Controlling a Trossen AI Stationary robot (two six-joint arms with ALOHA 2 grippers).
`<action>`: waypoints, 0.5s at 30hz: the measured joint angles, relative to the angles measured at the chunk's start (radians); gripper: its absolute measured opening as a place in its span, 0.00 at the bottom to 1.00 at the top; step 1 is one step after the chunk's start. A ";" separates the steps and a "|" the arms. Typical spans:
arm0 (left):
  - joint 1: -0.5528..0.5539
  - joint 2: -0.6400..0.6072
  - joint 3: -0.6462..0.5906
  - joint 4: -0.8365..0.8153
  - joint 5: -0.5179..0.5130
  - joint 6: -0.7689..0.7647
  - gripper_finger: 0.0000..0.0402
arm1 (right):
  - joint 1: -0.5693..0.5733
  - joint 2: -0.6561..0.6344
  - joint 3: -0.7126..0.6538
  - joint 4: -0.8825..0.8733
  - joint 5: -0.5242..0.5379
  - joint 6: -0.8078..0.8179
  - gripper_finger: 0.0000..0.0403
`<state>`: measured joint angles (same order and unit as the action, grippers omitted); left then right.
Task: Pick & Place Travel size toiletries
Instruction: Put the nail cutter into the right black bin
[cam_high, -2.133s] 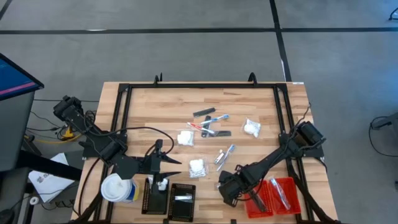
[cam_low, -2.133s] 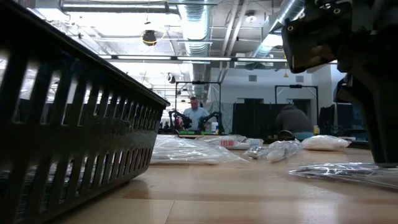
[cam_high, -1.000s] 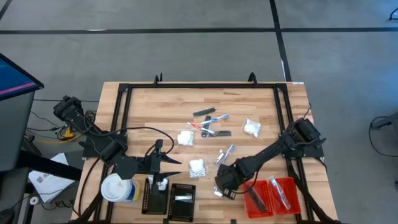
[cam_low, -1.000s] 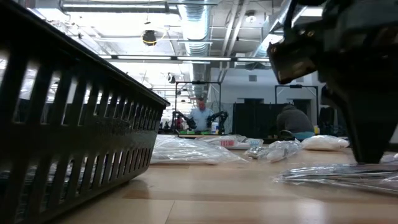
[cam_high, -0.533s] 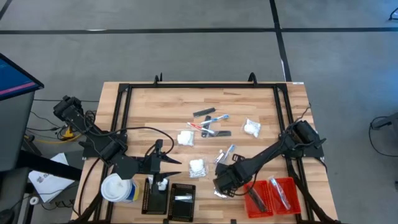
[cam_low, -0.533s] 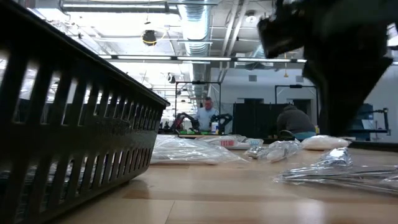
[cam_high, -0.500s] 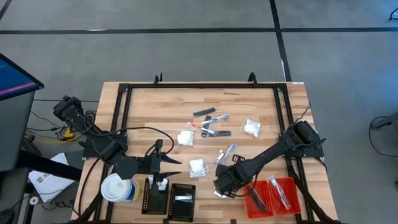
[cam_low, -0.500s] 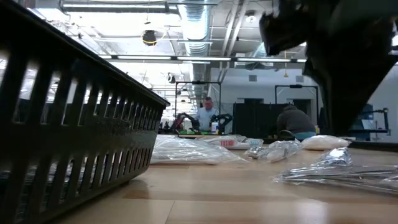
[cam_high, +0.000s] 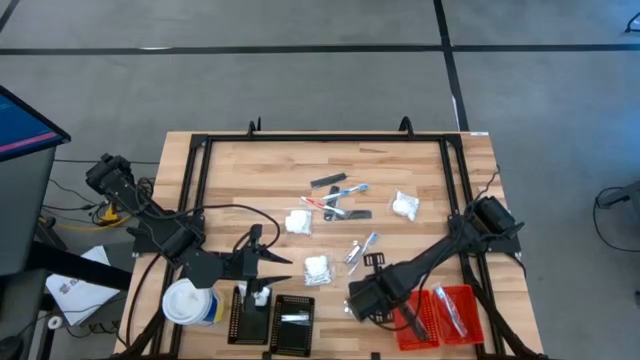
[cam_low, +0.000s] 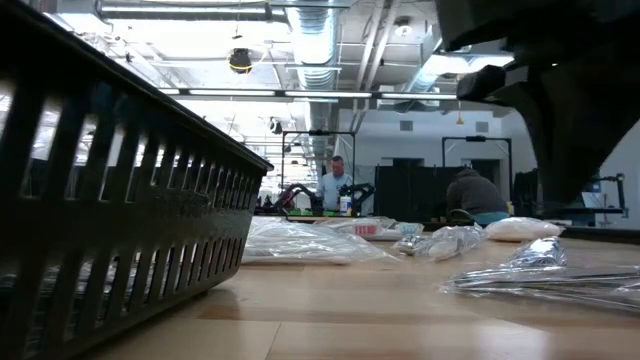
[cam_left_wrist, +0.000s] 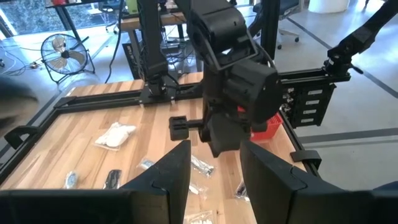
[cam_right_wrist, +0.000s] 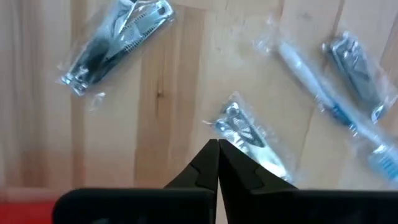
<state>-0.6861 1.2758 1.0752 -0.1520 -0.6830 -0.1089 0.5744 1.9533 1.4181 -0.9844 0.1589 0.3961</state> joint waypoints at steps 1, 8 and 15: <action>0.004 0.000 0.000 0.000 0.000 0.000 0.33 | -0.002 0.000 0.000 0.000 0.000 -0.031 0.01; 0.014 0.000 -0.010 0.002 0.000 0.000 0.33 | -0.009 -0.002 0.000 0.000 0.000 -0.014 0.01; 0.014 0.000 -0.010 0.011 0.000 0.000 0.33 | -0.042 -0.002 0.001 -0.056 0.038 -0.025 0.19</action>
<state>-0.6716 1.2758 1.0657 -0.1414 -0.6830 -0.1093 0.5327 1.9511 1.4193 -1.0408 0.1974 0.3711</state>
